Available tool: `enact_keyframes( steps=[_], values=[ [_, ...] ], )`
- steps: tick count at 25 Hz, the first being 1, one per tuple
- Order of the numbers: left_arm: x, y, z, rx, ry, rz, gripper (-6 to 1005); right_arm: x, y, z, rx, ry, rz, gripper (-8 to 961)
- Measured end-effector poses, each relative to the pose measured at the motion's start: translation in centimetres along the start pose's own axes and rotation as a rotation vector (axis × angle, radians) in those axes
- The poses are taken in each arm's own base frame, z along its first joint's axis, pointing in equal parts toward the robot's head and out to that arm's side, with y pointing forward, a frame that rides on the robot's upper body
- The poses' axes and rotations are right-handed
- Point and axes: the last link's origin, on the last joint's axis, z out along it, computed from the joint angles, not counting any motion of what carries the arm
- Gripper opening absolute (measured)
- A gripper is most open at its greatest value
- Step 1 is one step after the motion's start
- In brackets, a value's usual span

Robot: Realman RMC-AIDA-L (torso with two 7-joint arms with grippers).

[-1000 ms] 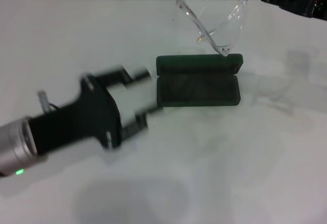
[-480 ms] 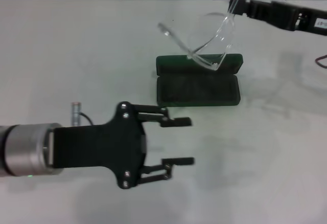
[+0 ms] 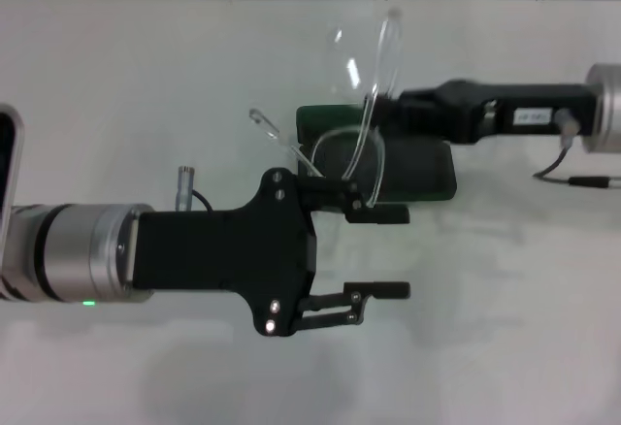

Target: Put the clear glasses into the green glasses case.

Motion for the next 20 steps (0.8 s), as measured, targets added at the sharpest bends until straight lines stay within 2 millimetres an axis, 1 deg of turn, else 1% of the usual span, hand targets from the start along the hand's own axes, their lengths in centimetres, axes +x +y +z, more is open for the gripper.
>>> enact_keyframes(
  steps=[7, 20],
  values=[
    [0.1, -0.5, 0.3, -0.02, -0.006, 0.001, 462, 0.9, 0.4, 1.5, -0.031, 0.099, -0.012, 53],
    [0.0, -0.8, 0.6, -0.027, -0.011, 0.004, 461, 2.0, 1.3, 2.8, -0.115, 0.243, -0.012, 53]
  ],
)
